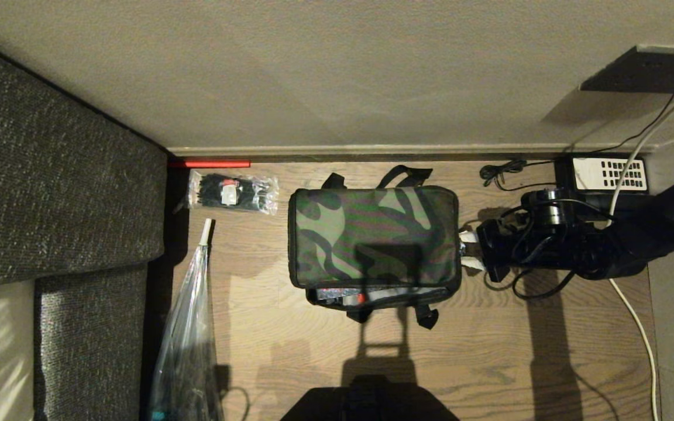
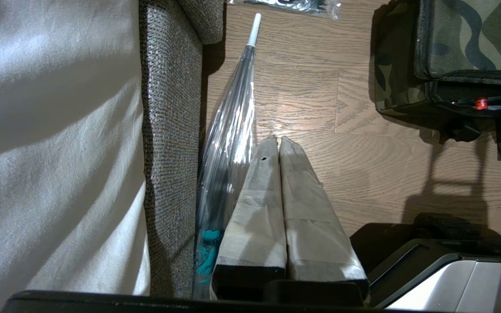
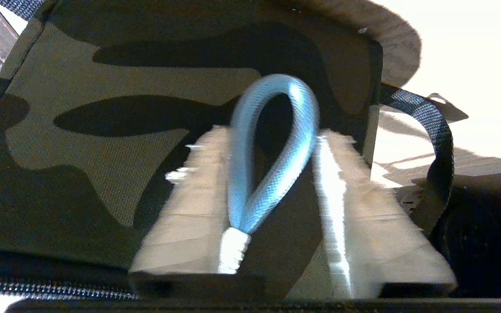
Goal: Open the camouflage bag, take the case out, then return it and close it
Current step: Open the top of the storage box
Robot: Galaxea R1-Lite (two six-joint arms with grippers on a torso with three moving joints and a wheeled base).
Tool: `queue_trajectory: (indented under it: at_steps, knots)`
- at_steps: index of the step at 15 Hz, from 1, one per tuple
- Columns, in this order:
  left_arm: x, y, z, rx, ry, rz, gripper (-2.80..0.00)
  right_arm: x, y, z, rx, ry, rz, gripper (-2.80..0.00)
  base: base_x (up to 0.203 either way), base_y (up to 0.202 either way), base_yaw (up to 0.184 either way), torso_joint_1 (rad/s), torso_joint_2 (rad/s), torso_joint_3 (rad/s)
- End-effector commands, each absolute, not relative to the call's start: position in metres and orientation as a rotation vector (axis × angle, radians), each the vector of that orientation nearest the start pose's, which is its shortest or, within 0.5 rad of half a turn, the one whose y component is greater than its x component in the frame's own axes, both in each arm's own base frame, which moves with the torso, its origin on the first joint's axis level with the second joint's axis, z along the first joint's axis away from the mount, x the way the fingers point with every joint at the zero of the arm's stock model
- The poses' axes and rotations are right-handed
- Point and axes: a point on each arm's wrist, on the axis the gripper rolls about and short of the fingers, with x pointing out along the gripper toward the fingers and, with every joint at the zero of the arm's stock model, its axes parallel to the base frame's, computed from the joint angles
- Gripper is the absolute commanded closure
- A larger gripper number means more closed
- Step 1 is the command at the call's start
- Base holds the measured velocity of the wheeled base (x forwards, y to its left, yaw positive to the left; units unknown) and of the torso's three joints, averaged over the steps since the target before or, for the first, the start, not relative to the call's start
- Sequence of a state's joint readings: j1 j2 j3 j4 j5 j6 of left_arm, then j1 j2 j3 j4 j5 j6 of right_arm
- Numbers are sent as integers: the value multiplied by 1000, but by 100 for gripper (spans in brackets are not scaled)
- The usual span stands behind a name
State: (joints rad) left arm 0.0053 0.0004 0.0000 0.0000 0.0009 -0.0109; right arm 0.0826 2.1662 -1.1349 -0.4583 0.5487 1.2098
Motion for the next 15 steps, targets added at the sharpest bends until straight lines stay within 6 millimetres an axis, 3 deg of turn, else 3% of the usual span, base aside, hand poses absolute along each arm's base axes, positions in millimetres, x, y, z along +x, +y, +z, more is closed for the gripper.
queue_trajectory:
  at_steps: [1,9,15]
  knots:
    - [-23,0,75,-12,0,8,0,403,45,84,1274,877,197,0,0,0,0,0,0,0]
    - [-23,0,75,-11,0,8,0,394,42,94,1198,831,237,0,0,0,0,0,0,0]
    - [-23,0,75,-11,0,8,0,382,19,124,1101,655,305,0,0,0,0,0,0,0]
